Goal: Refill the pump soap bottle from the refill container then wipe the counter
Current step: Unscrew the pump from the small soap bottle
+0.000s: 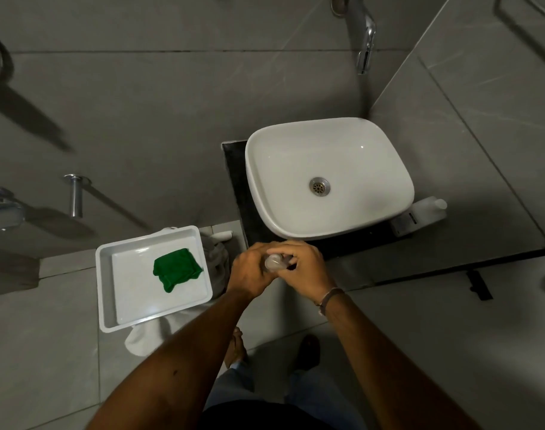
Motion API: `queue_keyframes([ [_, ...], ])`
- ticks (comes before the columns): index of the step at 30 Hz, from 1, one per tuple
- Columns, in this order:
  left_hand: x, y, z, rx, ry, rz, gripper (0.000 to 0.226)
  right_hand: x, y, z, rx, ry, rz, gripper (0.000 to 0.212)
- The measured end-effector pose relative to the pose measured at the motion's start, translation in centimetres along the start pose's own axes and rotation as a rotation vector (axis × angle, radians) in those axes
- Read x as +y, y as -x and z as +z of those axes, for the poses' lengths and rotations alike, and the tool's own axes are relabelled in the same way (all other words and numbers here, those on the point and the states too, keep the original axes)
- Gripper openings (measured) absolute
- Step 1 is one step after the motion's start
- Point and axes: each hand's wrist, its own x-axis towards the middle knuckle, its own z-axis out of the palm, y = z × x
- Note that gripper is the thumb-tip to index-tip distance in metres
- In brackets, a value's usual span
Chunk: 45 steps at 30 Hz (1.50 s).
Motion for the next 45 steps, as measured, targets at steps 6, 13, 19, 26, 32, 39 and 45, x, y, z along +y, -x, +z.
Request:
queue_keyframes([
  [6,-0.3,-0.2,0.0,-0.029,-0.026,-0.021,0.072,-0.3,0.0,-2.3,0.451,-0.328,0.178,0.018],
  [13,-0.5,-0.2,0.2,-0.013,-0.014,-0.022,0.073,4.1,3.5,-8.3,0.927,-0.943,0.431,0.011],
  [19,-0.2,-0.3,0.4,-0.013,-0.009,-0.041,0.072,7.8,0.3,-5.8,0.762,-1.107,0.853,0.017],
  [26,0.5,-0.3,0.3,-0.007,-0.062,-0.041,0.071,8.9,-4.0,-3.0,0.634,-1.145,0.991,0.042],
  [32,1.1,0.0,0.4,-0.006,-0.042,-0.071,0.071,9.3,-5.1,-1.8,0.611,-1.073,1.108,0.044],
  [39,1.1,-0.2,0.6,-0.022,-0.044,-0.138,0.082,9.9,-5.1,-1.2,0.561,-0.944,1.058,0.04],
  [45,1.4,0.4,0.9,-0.008,-0.044,-0.14,0.103,9.5,-4.3,-1.7,0.562,-1.078,1.087,0.044],
])
